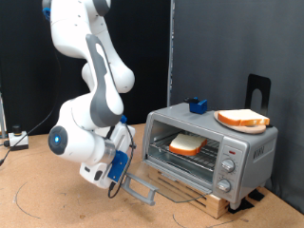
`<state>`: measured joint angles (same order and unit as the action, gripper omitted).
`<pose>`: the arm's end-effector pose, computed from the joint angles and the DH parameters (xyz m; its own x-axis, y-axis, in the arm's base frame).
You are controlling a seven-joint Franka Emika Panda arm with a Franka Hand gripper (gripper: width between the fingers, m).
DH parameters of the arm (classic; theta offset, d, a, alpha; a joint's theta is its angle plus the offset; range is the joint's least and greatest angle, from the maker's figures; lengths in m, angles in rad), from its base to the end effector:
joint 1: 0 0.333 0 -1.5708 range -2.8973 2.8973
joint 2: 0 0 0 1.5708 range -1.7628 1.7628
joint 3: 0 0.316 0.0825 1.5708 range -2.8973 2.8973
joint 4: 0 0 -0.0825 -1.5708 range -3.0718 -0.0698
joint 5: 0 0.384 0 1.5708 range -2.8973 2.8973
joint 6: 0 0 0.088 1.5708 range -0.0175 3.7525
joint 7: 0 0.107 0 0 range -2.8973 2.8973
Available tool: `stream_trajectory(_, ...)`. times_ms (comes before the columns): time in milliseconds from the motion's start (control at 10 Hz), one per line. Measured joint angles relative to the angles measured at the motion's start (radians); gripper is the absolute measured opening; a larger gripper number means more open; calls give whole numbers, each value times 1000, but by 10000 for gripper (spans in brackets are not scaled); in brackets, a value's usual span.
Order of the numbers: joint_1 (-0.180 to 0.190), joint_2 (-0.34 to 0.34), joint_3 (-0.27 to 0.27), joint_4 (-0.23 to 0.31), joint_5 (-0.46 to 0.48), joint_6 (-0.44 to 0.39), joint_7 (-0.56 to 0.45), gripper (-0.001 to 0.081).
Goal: Make a piece of toast with the oven
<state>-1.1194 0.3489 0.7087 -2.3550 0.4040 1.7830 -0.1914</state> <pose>0.3986 -0.1164 0.2003 0.7430 -0.0769 -0.6648 -0.5419 -0.6521 -0.5302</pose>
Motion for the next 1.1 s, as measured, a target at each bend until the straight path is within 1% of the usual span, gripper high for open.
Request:
stream_trajectory(200, 5, -43, 38, -1, 22, -21, 9, 807)
stream_trajectory(400, 6, -88, 78, -1, 25, -101, -21, 807)
stream_trajectory(500, 5, -117, 89, -3, 25, -123, -45, 807)
stream_trajectory(800, 5, -212, 114, -39, 39, -124, -110, 807)
stream_trajectory(1100, 5, -272, 119, -63, 65, -130, -175, 807)
